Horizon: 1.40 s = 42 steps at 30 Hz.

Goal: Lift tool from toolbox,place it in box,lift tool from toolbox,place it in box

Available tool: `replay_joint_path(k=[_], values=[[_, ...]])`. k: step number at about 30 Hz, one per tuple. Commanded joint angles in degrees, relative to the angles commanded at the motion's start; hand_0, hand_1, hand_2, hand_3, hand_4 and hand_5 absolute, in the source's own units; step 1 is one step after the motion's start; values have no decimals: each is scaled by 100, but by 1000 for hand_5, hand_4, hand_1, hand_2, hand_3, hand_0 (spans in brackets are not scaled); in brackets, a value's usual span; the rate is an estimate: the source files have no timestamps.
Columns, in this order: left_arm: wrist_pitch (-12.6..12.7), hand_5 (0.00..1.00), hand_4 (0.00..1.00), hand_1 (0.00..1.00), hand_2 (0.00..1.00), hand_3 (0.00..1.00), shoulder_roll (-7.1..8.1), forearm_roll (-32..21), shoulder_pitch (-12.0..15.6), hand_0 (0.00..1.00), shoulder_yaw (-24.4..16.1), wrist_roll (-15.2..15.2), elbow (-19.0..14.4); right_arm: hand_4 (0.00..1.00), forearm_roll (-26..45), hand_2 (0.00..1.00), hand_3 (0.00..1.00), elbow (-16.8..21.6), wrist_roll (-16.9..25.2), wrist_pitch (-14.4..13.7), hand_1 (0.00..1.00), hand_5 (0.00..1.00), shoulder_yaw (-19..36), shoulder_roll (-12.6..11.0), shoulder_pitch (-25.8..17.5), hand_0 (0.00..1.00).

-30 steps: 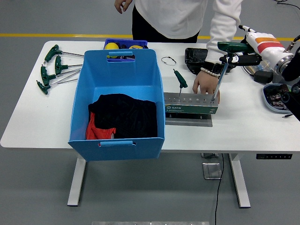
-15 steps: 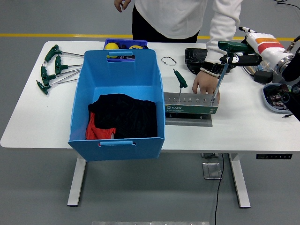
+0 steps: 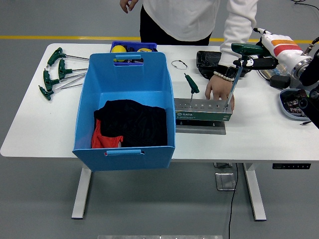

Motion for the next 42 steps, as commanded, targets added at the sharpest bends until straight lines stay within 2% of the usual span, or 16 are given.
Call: replay_joint_path(k=[5, 6, 11, 12, 17, 18, 42], values=[[-12, 714, 768, 725, 773, 770, 1, -14, 13, 738, 24, 3, 0, 998, 0, 998, 2, -8, 0, 0, 2, 864, -1, 6, -4, 2], [-12, 715, 768, 730, 775, 771, 1, -21, 13, 738, 35, 3, 0, 998, 0, 2, 2, -10, -1, 0, 2, 865, 1, 7, -5, 2], [-19, 715, 768, 730, 775, 771, 10, 3, 55, 738, -2, 1, 0, 998, 7, 2, 2, -24, -3, 3, 2, 865, 17, 24, -54, 2], [-18, 712, 767, 725, 772, 770, 5, -4, 58, 738, 4, 2, 0, 998, 9, 998, 2, -17, -1, 1, 2, 866, 22, 22, -54, 2], [-15, 712, 767, 725, 772, 770, -5, -1, 55, 738, -1, 11, 0, 998, 6, 998, 2, -13, -2, 2, 2, 866, 36, 5, -32, 2], [-18, 715, 769, 728, 777, 770, -5, -13, 50, 738, 6, 12, 0, 998, 5, 2, 2, -11, -2, 2, 2, 868, 37, 0, -23, 2], [-30, 715, 771, 727, 775, 771, -6, -59, -2, 738, 69, 12, 0, 998, -6, 2, 2, 2, -8, 5, 2, 869, 66, -66, 63, 2]])
